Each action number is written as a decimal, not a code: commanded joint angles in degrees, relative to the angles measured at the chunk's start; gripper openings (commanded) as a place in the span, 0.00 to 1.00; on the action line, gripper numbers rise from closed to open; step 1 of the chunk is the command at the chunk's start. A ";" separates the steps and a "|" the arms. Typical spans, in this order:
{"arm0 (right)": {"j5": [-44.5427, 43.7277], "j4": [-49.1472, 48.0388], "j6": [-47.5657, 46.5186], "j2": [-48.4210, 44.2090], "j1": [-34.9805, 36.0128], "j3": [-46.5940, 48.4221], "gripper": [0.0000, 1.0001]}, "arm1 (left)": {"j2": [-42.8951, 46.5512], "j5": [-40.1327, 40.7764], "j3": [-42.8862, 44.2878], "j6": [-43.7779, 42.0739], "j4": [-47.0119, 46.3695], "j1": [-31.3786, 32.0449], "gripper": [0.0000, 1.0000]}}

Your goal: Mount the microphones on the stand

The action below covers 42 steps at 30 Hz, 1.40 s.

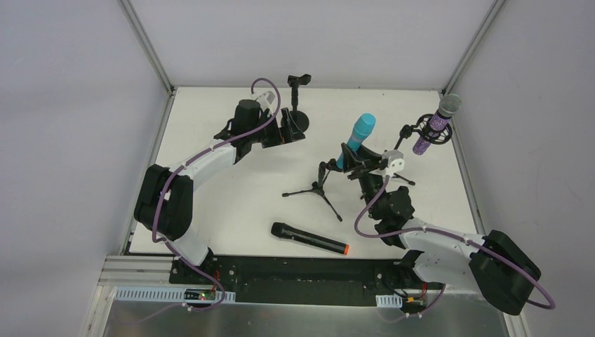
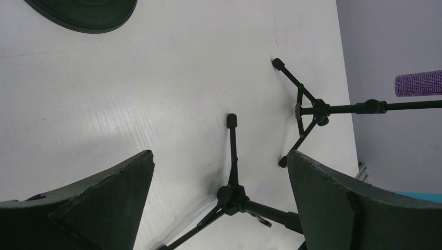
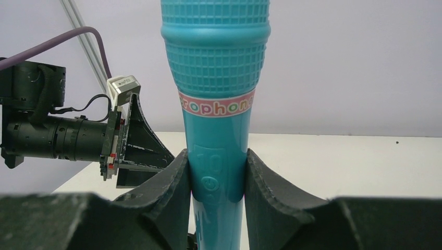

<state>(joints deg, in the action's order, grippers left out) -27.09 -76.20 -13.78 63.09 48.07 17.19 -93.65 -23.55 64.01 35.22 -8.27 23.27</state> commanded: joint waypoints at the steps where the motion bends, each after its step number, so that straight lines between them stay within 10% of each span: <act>1: 0.72 21.60 2.28 -0.56 1.52 -1.45 0.41 | 0.13 -0.86 2.19 -0.59 -1.64 0.13 0.98; 11: 3.75 29.16 7.12 -11.80 1.46 -0.26 0.99 | -0.05 -1.87 2.26 -0.59 -2.23 0.11 0.98; 31: 6.05 45.11 13.49 -29.43 1.47 -1.44 0.99 | 0.76 -6.31 2.90 -2.96 -4.92 0.28 0.98; 42: 8.00 52.79 17.02 -32.32 1.49 -2.22 0.99 | 8.25 -12.34 0.38 -26.55 -5.11 8.31 0.99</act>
<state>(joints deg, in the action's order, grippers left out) -19.90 -25.17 1.74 30.74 49.34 15.33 -91.81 -31.05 65.08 22.11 -10.81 27.83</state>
